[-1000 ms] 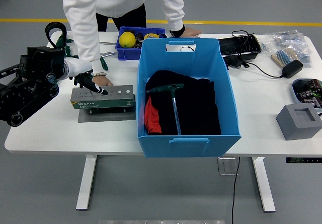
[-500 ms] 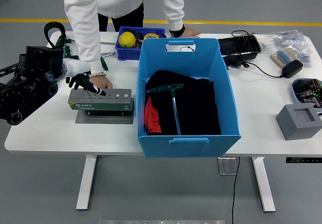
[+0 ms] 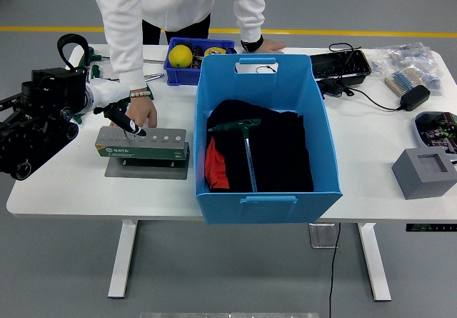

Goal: Lift tool from toolbox,place it in box,lift tool from toolbox,place it in box

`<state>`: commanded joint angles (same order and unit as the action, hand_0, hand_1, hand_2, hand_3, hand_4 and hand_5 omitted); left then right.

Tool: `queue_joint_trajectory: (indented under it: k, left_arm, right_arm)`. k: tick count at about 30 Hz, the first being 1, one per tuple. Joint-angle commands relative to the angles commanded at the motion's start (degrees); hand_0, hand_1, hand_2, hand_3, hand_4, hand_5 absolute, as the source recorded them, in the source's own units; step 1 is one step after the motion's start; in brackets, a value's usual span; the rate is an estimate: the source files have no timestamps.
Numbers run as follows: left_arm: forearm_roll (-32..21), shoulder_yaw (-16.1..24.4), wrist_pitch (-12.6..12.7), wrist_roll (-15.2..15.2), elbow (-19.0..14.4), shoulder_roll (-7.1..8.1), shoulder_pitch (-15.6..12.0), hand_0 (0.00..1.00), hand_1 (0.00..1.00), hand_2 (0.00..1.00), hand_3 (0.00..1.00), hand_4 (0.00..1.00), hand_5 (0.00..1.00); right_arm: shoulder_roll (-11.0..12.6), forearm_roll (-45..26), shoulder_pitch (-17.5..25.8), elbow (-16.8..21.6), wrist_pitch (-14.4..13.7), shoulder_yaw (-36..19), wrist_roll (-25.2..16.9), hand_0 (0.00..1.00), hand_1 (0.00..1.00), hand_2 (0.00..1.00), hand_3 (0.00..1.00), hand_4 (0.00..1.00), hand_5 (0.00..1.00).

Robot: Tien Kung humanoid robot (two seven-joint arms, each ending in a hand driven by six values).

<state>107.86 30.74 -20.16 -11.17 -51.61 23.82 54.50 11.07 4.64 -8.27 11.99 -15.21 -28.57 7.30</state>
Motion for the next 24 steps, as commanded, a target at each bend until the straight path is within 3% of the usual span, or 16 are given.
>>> queue_joint_trajectory:
  k: [4, 5, 10, 11, 14, 16, 17, 24]
  left_arm:
    - [1.31, -0.25, 4.12, 2.45, 0.25, 0.05, -0.29, 0.137, 0.002, 0.057, 0.098, 0.998, 0.432]
    - [1.48, -0.3, 5.75, 3.16, 0.35, 0.05, -0.37, 0.099, 0.002, 0.01, 0.064, 0.998, 0.316]
    - [1.26, -0.12, 12.87, 5.8, 0.53, 0.18, -0.7, 0.099, 0.002, 0.01, 0.064, 0.998, 0.316]
    - [1.08, -0.08, 13.74, 6.18, 0.55, 0.2, -0.74, 0.067, 0.002, 0.002, 0.052, 0.904, 0.352]
    - [-0.5, 0.42, 16.75, 7.8, 0.55, 0.38, -1.01, 0.067, 0.002, 0.002, 0.052, 0.904, 0.352]
    - [-1.05, 1.08, 17.83, 8.71, 0.28, 0.52, -1.25, 0.067, 0.002, 0.002, 0.052, 0.904, 0.352]
    - [-1.2, 1.28, 18.05, 8.94, 0.17, 0.57, -1.31, 0.062, 0.002, 0.002, 0.044, 0.845, 0.4]
    - [-1.57, 3.44, 18.64, 10.01, -1.93, 1.1, -2.0, 0.059, 0.002, 0.002, 0.043, 0.863, 0.4]
  right_arm:
    - [-0.04, -0.34, 0.0, -0.01, -0.03, 0.2, -0.1, 0.629, 0.6, 0.666, 0.547, 0.764, 0.659]
    - [-0.04, -0.37, -0.01, -0.01, -0.03, 0.22, -0.11, 0.629, 0.599, 0.666, 0.547, 0.765, 0.659]
    - [-0.05, -0.32, 0.0, 0.01, -0.06, 0.19, -0.1, 0.629, 0.599, 0.666, 0.547, 0.765, 0.659]
    - [-0.05, -0.29, 0.01, 0.01, -0.06, 0.18, -0.09, 0.629, 0.599, 0.666, 0.548, 0.765, 0.659]
    - [-0.09, -0.07, 0.06, 0.03, -0.09, 0.02, -0.02, 0.629, 0.599, 0.666, 0.548, 0.765, 0.659]
    - [-0.11, 0.08, 0.09, 0.05, -0.12, -0.07, 0.04, 0.629, 0.599, 0.666, 0.548, 0.765, 0.659]
    - [-0.11, 0.13, 0.11, 0.06, -0.13, -0.11, 0.05, 0.629, 0.6, 0.666, 0.548, 0.765, 0.659]
    - [-0.29, 0.74, 0.38, 0.14, -0.27, -0.5, 0.27, 0.629, 0.599, 0.667, 0.548, 0.765, 0.66]
